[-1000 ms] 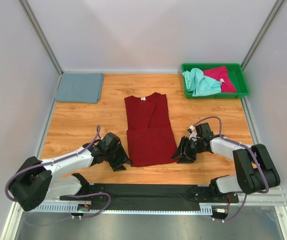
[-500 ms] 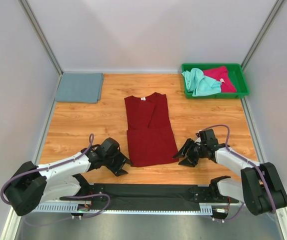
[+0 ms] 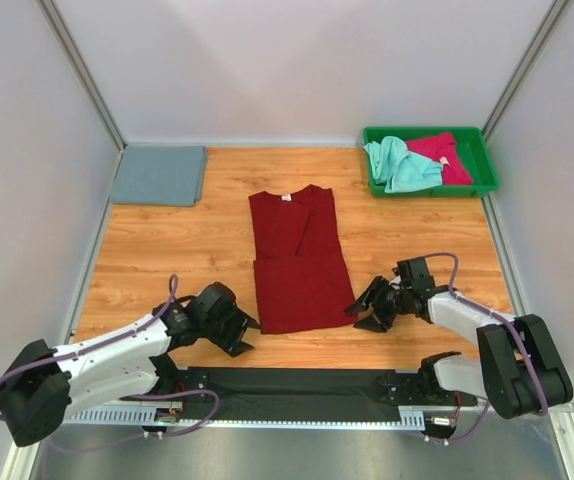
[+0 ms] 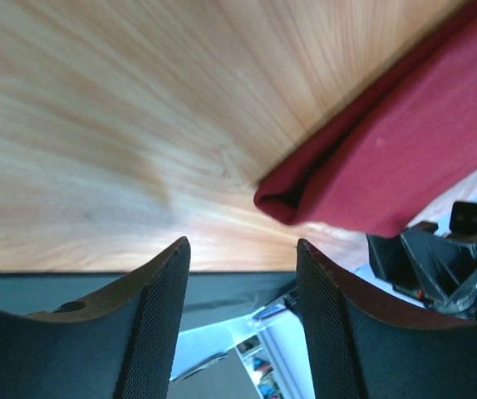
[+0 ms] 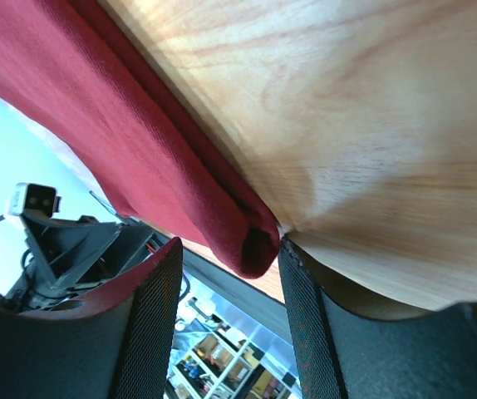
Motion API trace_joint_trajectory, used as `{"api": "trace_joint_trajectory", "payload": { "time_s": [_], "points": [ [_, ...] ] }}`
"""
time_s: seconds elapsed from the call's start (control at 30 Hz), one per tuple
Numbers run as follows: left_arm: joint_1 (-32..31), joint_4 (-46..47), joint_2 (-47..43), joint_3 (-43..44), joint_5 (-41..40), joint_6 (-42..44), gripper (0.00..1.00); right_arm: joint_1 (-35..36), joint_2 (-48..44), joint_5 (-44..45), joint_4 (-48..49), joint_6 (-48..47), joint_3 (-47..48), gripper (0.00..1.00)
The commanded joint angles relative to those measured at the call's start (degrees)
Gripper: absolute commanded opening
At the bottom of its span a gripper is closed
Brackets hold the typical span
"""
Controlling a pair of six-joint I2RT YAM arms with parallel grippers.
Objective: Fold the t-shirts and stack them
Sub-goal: Fold the tshirt
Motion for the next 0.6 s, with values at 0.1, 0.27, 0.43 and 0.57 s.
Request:
{"api": "trace_joint_trajectory", "payload": {
  "time_s": [0.1, 0.27, 0.43, 0.57],
  "points": [
    [-0.2, 11.7, 6.5, -1.6, -1.0, -5.4, 0.63, -0.1, 0.8, 11.5, -1.6, 1.8, -3.5, 0.51],
    [-0.2, 13.4, 6.8, -1.6, -4.9, -7.0, 0.64, -0.1, 0.4, 12.8, -2.9, 2.9, -3.5, 0.47],
    [-0.6, 12.7, 7.8, -1.9, -4.1, -8.1, 0.63, -0.1, -0.1, 13.6, -3.3, 3.0, -3.4, 0.44],
    [-0.9, 12.4, 7.6, -3.2, -4.1, -9.7, 0.62, -0.1, 0.4, 15.1, -3.7, 3.7, -3.3, 0.43]
  ]
}}
